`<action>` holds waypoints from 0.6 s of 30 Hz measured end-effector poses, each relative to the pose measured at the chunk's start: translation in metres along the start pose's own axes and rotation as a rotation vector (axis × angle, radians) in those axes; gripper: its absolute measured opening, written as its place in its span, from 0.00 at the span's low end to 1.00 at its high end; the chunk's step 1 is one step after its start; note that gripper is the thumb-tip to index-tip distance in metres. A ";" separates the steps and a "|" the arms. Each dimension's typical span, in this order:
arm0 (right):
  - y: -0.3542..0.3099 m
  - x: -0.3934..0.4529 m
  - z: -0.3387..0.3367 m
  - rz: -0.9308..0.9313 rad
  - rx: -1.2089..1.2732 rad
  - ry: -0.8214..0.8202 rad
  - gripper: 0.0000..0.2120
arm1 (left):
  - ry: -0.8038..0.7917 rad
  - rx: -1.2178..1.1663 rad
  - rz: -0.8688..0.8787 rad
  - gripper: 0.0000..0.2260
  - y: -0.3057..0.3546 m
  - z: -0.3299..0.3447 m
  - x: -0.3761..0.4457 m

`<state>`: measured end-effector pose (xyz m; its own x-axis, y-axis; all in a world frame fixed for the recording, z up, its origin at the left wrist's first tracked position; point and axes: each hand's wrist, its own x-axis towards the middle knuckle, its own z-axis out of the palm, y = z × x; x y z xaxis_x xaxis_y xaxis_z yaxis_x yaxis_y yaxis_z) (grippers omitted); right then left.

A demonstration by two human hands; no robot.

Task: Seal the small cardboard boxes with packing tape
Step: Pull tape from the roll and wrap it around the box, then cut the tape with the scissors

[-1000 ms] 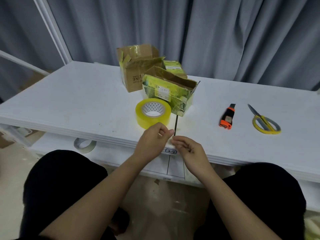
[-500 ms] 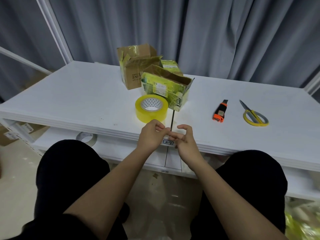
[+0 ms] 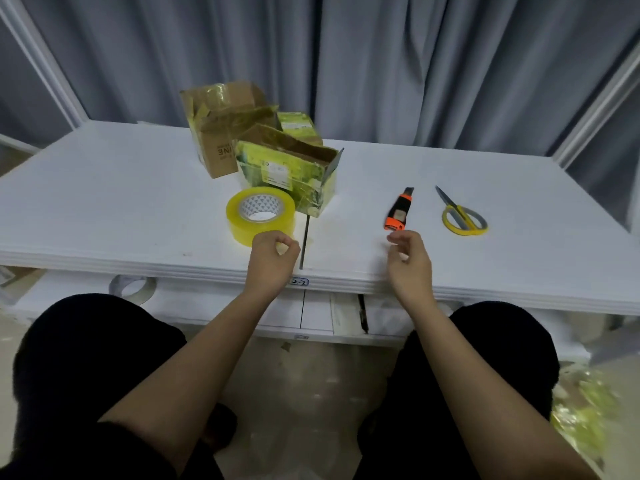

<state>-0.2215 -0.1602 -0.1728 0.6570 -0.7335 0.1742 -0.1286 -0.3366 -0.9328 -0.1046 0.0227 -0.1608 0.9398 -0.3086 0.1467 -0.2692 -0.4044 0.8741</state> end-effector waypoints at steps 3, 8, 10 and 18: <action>0.014 0.032 -0.028 0.015 -0.185 0.144 0.11 | 0.064 0.034 -0.023 0.05 0.006 0.014 0.003; 0.033 0.081 -0.060 0.053 -0.418 0.277 0.14 | 0.145 0.115 -0.001 0.04 0.005 0.037 0.010; 0.038 0.097 -0.068 0.036 -0.463 0.306 0.12 | 0.176 0.109 -0.017 0.04 0.005 0.046 0.011; 0.053 0.146 -0.071 0.172 -0.677 0.279 0.15 | 0.225 0.087 0.019 0.02 0.000 0.060 0.020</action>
<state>-0.1850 -0.3270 -0.1744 0.3855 -0.9006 0.2009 -0.7004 -0.4274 -0.5716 -0.0983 -0.0352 -0.1862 0.9550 -0.1209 0.2708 -0.2952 -0.4759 0.8285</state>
